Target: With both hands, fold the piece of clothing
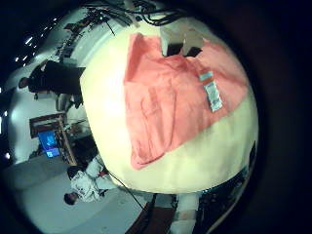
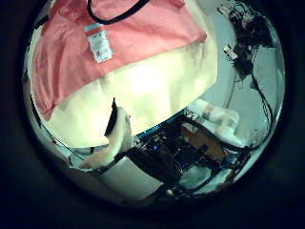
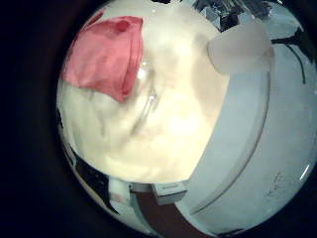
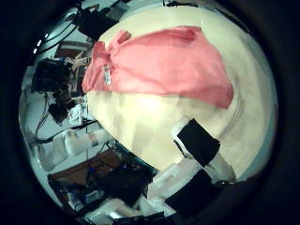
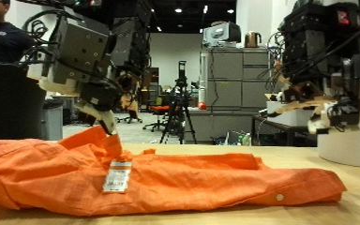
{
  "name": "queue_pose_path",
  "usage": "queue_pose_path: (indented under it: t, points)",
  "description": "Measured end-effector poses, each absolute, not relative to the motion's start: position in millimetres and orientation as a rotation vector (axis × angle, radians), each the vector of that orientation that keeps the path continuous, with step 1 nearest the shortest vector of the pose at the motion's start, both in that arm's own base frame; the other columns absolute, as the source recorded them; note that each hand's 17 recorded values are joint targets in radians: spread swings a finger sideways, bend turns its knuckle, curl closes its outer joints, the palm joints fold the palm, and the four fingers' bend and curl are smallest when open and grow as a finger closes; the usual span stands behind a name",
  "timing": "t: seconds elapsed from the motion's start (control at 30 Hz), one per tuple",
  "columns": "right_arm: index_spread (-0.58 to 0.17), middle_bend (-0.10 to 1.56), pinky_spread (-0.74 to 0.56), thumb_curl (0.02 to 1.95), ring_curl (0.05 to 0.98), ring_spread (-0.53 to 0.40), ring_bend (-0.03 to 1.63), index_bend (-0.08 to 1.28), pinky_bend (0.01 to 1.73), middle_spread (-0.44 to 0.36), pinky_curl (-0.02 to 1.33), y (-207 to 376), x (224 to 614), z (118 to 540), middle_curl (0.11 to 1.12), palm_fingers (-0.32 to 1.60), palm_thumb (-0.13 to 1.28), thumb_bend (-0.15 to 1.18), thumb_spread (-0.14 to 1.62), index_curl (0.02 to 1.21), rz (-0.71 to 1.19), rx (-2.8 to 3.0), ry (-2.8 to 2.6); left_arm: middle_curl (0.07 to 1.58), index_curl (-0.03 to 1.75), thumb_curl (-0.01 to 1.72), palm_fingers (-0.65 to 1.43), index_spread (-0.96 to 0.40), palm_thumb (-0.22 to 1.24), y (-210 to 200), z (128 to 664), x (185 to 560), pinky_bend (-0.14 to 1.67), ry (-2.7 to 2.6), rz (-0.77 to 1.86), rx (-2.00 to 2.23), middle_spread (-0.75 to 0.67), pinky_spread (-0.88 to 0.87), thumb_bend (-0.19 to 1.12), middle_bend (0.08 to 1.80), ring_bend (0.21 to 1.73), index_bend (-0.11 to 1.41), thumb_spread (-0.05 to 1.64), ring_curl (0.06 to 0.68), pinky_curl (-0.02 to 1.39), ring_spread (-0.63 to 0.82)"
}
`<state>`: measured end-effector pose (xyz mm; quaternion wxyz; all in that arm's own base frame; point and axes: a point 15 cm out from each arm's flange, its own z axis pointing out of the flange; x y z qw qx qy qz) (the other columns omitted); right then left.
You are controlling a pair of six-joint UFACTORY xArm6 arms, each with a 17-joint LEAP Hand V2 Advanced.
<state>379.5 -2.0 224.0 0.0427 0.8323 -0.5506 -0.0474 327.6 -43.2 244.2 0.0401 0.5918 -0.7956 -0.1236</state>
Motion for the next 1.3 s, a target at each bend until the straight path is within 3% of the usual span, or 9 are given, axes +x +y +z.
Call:
queue_pose_path:
  t: [0.1,0.17,0.37,0.67,0.8,1.1,1.17,1.3]
  points:
    - [-0.326,0.20,0.31,0.28,0.161,0.191,0.18,0.23,0.27,0.030,0.37,-3.4,377.6,201.6,0.32,0.07,0.63,-0.03,1.30,0.38,-0.209,2.531,-1.649,0.30,0.23,0.36,-0.04,0.07,0.50,-44.2,238.0,321.5,0.40,-2.423,-0.386,1.800,0.36,0.46,-0.02,0.19,0.56,0.14,1.12,0.234,0.34,0.50]
    - [-0.334,0.19,0.30,0.28,0.168,0.184,0.20,0.21,0.26,-0.017,0.36,-4.8,375.4,186.9,0.31,0.08,0.60,-0.03,1.29,0.37,-0.250,2.512,-1.628,0.30,0.23,0.36,-0.04,0.08,0.50,-42.8,235.3,319.5,0.40,-2.417,-0.391,1.797,0.36,0.46,-0.02,0.19,0.56,0.14,1.12,0.233,0.34,0.50]
    - [-0.349,0.17,0.29,0.27,0.196,0.176,0.22,0.18,0.24,-0.054,0.35,-13.2,376.7,155.6,0.30,0.08,0.56,-0.02,1.23,0.36,-0.277,2.468,-1.571,0.30,0.23,0.35,-0.03,0.08,0.51,-41.7,232.8,316.9,0.40,-2.413,-0.396,1.794,0.36,0.47,-0.02,0.19,0.56,0.14,1.13,0.230,0.33,0.50]
    - [-0.340,0.18,0.27,0.31,0.224,0.163,0.25,0.17,0.26,-0.033,0.34,-9.4,398.0,138.7,0.28,0.09,0.69,-0.01,1.13,0.33,-0.195,2.481,-1.580,0.30,0.22,0.35,-0.03,0.08,0.51,-41.0,228.6,313.5,0.40,-2.405,-0.410,1.787,0.36,0.47,-0.02,0.20,0.56,0.14,1.13,0.228,0.32,0.50]
    - [-0.302,0.23,0.24,0.33,0.238,0.099,0.31,0.18,0.23,-0.039,0.33,-13.3,397.6,134.7,0.30,0.25,0.74,-0.01,1.10,0.33,-0.174,2.449,-1.573,0.31,0.22,0.35,-0.03,0.08,0.52,-38.0,228.5,313.0,0.40,-2.397,-0.413,1.795,0.36,0.47,-0.02,0.20,0.56,0.14,1.13,0.226,0.32,0.50]
    - [-0.297,0.42,-0.02,0.36,0.275,-0.148,0.49,0.30,0.18,-0.167,0.26,-23.7,392.7,131.6,0.37,0.79,0.81,-0.02,1.05,0.38,-0.178,2.417,-1.531,0.31,0.23,0.34,-0.02,0.08,0.51,-30.6,229.5,312.5,0.40,-2.376,-0.426,1.812,0.35,0.48,-0.02,0.19,0.56,0.14,1.13,0.224,0.32,0.50]
    - [-0.320,0.50,-0.17,0.37,0.290,-0.232,0.58,0.35,0.23,-0.172,0.26,-26.7,389.6,131.9,0.40,1.14,0.82,-0.01,1.04,0.40,-0.190,2.406,-1.526,0.31,0.23,0.34,-0.02,0.08,0.52,-25.0,231.3,313.6,0.40,-2.364,-0.429,1.829,0.36,0.48,-0.02,0.20,0.56,0.15,1.13,0.223,0.32,0.50]
    - [-0.322,0.68,-0.44,0.40,0.376,-0.294,0.73,0.50,0.49,-0.156,0.33,-28.4,389.2,131.6,0.49,1.44,0.89,0.00,1.04,0.50,-0.194,2.410,-1.519,0.31,0.24,0.34,-0.02,0.08,0.52,-18.5,234.4,314.2,0.40,-2.355,-0.432,1.845,0.35,0.48,-0.02,0.18,0.57,0.15,1.14,0.223,0.32,0.50]
